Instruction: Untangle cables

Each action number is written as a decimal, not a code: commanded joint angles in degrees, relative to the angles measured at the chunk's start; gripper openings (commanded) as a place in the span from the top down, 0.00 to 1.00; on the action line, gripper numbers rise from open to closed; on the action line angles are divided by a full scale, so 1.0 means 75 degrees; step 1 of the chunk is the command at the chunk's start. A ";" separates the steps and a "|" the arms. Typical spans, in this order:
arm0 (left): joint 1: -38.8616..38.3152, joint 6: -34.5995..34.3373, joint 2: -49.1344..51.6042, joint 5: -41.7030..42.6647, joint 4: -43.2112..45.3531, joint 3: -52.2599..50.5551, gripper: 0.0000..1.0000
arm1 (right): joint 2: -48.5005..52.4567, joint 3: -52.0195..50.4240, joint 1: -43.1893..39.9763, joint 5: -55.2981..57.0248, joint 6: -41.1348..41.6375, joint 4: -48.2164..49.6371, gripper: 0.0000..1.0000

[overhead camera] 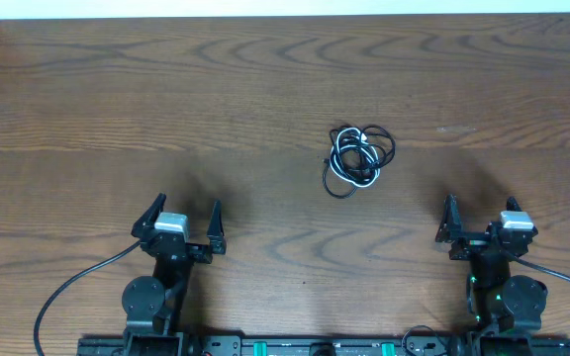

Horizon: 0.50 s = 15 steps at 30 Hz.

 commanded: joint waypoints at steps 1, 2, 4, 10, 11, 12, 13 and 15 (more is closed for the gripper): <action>-0.0015 -0.0466 0.0038 0.0099 0.0000 0.0332 0.02 | 0.0003 -0.0032 0.0050 0.0090 0.0096 -0.0006 0.01; -0.0015 -0.0466 0.0073 0.0099 0.0000 0.0361 0.02 | 0.0003 -0.0032 0.0052 0.0090 0.0096 -0.0006 0.01; -0.0015 -0.0627 0.0221 0.0096 -0.0009 0.0466 0.02 | 0.0003 -0.0032 0.0050 0.0090 0.0096 -0.0006 0.01; -0.0015 -0.0804 0.1411 0.0102 -0.0233 0.1303 0.02 | 0.0003 -0.0032 0.0050 0.0090 0.0096 -0.0006 0.01; -0.0017 -0.0804 0.1644 0.0102 -0.0236 0.1463 0.02 | 0.0003 -0.0032 0.0050 0.0090 0.0096 -0.0006 0.01; -0.0017 -0.0804 0.1897 0.0102 -0.0259 0.1638 0.02 | 0.0003 -0.0032 0.0050 0.0090 0.0096 -0.0006 0.01; -0.0017 -0.0804 0.2180 0.0102 -0.0344 0.1851 0.02 | 0.0003 -0.0032 0.0050 0.0090 0.0096 -0.0006 0.01; -0.0017 -0.0804 0.2745 0.0105 -0.0600 0.2308 0.02 | 0.0003 -0.0032 0.0050 0.0090 0.0096 -0.0006 0.01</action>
